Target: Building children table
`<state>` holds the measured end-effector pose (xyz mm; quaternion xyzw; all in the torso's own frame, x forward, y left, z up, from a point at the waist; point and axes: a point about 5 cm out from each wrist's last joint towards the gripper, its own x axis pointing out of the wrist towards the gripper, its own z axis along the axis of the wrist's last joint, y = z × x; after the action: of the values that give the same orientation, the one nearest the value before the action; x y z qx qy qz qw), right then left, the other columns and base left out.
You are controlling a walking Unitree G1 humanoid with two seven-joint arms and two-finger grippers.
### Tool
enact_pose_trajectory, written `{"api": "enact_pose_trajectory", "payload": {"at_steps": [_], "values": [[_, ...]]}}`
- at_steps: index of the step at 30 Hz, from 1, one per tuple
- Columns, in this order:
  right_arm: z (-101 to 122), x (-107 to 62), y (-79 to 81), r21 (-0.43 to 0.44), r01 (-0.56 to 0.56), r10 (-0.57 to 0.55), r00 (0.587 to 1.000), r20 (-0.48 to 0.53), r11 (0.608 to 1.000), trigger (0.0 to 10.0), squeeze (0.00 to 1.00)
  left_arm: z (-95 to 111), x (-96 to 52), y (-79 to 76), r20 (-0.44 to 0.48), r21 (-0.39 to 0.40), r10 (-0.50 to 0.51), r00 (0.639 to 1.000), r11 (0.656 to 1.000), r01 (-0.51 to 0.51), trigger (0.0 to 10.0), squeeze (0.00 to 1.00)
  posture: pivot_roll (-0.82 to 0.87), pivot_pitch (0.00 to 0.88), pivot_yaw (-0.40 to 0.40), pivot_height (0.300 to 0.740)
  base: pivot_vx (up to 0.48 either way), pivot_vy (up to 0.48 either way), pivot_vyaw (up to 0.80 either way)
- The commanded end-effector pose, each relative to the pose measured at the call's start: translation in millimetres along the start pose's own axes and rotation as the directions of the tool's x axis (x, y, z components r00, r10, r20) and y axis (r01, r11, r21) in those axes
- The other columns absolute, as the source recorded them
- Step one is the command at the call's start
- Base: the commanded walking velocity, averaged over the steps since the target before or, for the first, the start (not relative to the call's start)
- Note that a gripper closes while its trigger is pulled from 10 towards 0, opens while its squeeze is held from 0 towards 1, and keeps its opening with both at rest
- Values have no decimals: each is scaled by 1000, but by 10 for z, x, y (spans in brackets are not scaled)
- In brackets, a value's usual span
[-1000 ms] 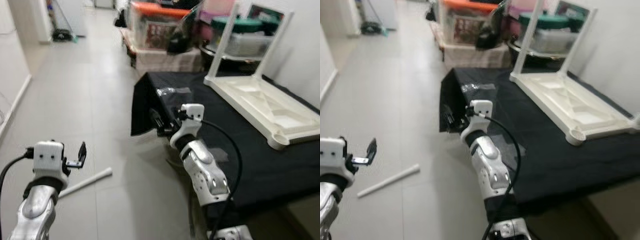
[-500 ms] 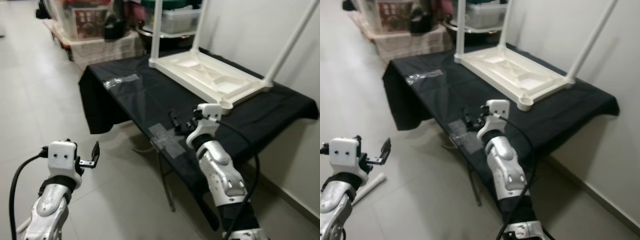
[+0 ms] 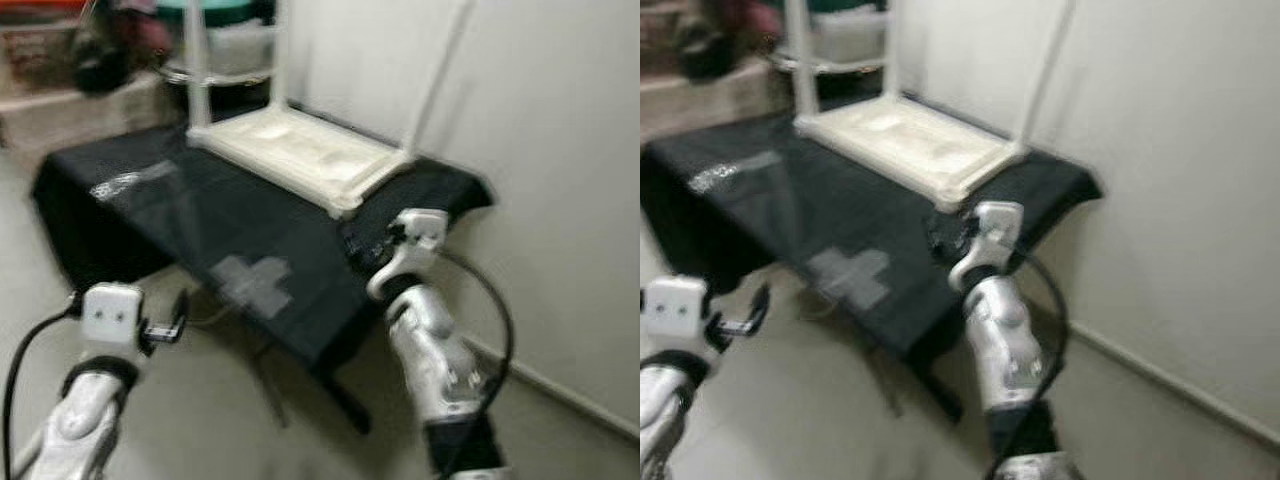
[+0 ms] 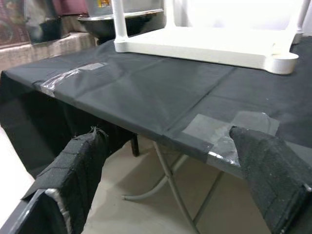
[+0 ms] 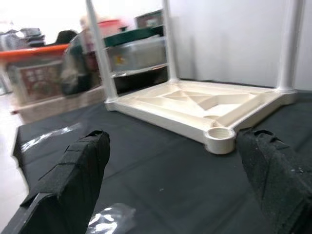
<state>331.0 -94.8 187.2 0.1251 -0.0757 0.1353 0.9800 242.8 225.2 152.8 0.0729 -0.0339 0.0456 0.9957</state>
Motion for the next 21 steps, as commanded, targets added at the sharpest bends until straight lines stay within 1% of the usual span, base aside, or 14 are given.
{"api": "enact_pose_trajectory", "payload": {"at_steps": [1, 9, 13, 15, 21], "values": [[31, -14, -89, -14, 30, -30, 999, 12, 999, 10000, 0, -15, 9, -32, -13, 0, -20, 1000, 1000, 20, 10000, 0, 62, 0, -84, 740, 0, 480, -788], [26, -13, -84, -17, 26, -25, 1000, 14, 1000, 10000, 0, -21, 10, -36, -16, -1, -24, 1000, 1000, 24, 10000, 0, 65, 0, -87, 740, 0, 480, -788], [33, -12, -80, -41, 26, -25, 999, 26, 999, 10000, 0, -24, 8, -40, -17, 3, -28, 999, 1000, 28, 10000, 0, 67, 0, -87, 740, 0, 480, -723], [27, -11, -74, -60, 26, -25, 999, 25, 998, 10000, 0, -24, 10, -41, -17, 6, -31, 999, 999, 31, 10000, 0, 67, 0, -85, 740, 0, 480, 0], [15, -14, -68, -63, 27, -26, 999, 21, 998, 10000, 0, -20, 21, -49, -16, 8, -37, 999, 999, 37, 10000, 0, 66, 0, -83, 740, 0, 480, 0]]}}
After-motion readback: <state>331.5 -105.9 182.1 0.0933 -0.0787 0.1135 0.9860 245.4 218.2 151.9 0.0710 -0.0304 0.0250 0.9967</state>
